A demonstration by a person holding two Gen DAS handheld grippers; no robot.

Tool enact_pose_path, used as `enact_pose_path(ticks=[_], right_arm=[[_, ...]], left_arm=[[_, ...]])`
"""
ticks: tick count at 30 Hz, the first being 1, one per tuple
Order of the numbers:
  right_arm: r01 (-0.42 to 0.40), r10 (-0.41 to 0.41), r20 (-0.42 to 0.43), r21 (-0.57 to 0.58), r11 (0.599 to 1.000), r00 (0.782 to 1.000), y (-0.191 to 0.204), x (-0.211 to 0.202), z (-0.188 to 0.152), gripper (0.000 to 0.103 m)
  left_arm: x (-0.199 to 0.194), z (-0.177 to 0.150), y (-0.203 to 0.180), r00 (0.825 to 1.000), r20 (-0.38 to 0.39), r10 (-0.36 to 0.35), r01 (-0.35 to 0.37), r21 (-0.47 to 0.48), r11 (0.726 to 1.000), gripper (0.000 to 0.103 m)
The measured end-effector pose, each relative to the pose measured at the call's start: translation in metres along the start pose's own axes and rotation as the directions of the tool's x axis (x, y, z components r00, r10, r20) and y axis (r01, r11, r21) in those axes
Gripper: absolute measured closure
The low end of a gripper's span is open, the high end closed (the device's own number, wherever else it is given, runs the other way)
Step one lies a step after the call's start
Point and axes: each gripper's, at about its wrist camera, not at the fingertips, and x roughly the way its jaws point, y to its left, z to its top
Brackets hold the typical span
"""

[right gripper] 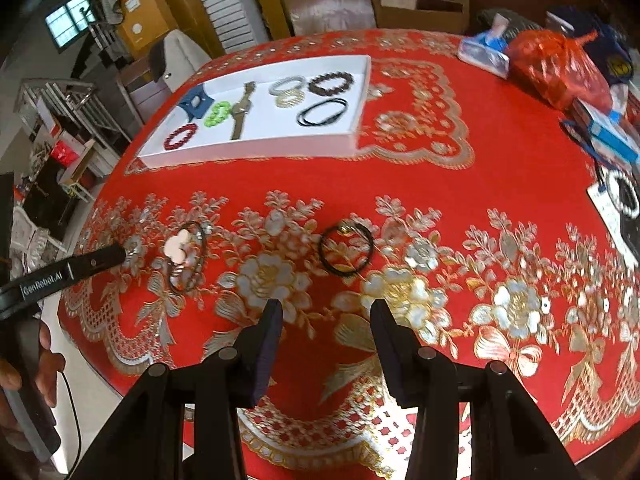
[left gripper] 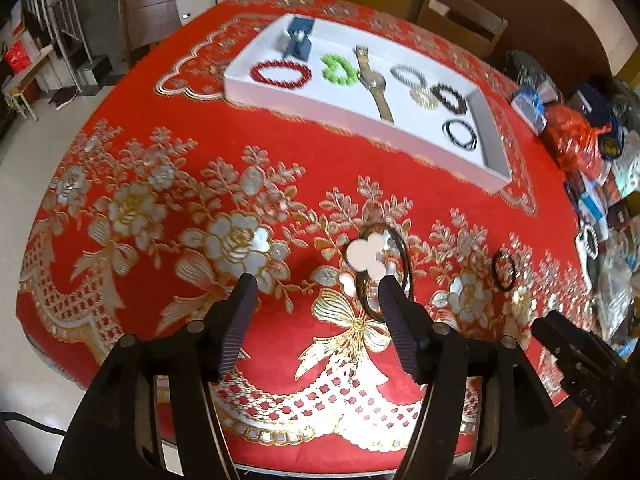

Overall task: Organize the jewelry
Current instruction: 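Grasp the flower-ornament hair tie with the left tool while the right tool grasps a black hair tie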

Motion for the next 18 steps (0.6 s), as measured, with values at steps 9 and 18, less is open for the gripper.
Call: enact_pose_path(ticks=[9, 18], right_arm=[[-0.012, 0.012, -0.009, 0.020, 1.000, 1.000, -0.010, 0.011, 0.000, 0.060], [-0.003, 0.004, -0.012, 0.029, 1.000, 1.000, -0.020, 0.033, 0.019, 0.060]], left_arm=[[0.032, 0.003, -0.014, 0.998, -0.061, -0.024, 0.024, 0.007, 1.000, 0.039], [0.049, 0.008, -0.020, 0.996, -0.079, 0.030, -0.029, 0.012, 1.000, 0.039]])
